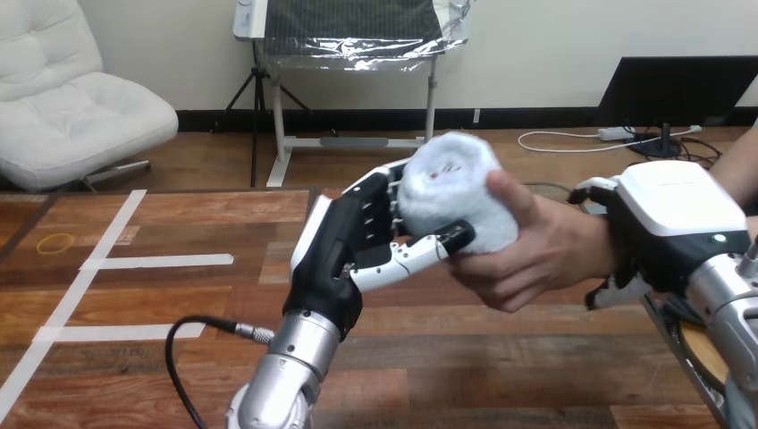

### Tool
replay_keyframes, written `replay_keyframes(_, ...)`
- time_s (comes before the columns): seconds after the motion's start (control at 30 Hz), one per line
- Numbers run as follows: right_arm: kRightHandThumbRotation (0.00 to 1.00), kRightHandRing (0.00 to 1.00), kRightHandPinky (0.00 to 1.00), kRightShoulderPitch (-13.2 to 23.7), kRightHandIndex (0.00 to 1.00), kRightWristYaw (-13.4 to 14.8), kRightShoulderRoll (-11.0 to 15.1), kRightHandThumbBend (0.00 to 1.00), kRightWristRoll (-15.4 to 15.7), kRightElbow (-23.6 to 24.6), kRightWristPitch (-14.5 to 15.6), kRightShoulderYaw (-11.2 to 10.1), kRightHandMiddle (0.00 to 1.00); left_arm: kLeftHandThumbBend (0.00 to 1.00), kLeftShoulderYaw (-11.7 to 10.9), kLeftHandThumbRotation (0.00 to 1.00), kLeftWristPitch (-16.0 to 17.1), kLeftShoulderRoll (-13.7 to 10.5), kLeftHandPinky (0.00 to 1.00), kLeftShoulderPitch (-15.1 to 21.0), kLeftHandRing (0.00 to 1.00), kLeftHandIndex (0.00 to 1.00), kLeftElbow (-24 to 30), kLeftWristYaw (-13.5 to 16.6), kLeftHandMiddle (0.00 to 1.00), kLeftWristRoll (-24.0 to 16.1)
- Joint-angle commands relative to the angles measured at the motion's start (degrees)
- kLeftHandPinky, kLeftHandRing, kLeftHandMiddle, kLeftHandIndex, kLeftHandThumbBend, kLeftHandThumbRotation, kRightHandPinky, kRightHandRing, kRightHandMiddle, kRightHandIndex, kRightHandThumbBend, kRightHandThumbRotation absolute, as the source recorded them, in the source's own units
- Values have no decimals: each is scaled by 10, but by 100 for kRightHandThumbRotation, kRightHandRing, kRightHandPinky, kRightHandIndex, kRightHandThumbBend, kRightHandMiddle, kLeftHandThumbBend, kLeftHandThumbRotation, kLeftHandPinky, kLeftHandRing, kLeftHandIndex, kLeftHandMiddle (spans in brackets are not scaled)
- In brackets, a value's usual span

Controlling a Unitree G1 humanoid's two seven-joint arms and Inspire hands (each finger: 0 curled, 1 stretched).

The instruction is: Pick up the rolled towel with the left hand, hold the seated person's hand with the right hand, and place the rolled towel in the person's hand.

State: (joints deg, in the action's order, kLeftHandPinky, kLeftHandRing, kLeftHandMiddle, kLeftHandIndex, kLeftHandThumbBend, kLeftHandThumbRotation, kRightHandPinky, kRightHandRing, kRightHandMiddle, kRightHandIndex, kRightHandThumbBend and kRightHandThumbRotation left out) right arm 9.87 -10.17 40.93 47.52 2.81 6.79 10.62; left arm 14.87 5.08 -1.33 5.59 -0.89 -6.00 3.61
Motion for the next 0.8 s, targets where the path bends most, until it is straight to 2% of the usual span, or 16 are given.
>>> replay_keyframes(0.0, 0, 88, 79, 3, 84, -15, -14, 84, -11, 56, 13, -17, 89, 78, 46, 26, -5, -1, 81, 29, 86, 90, 75, -53, 87, -10)
replay_keyframes(0.37, 0, 92, 83, -13, 85, -40, -14, 84, -24, 96, 27, -30, 91, 80, 35, 30, -26, -10, 84, 15, 90, 92, 104, -75, 91, -23)
replay_keyframes(0.57, 0, 92, 84, -22, 85, -38, -14, 85, -38, 106, 17, -40, 91, 80, 31, 30, -30, -12, 84, 10, 91, 92, 112, -80, 92, -28)
replay_keyframes(0.77, 0, 92, 84, -31, 85, -47, -12, 86, -46, 124, 17, -48, 91, 80, 28, 31, -30, -14, 85, 4, 92, 92, 116, -81, 92, -31)
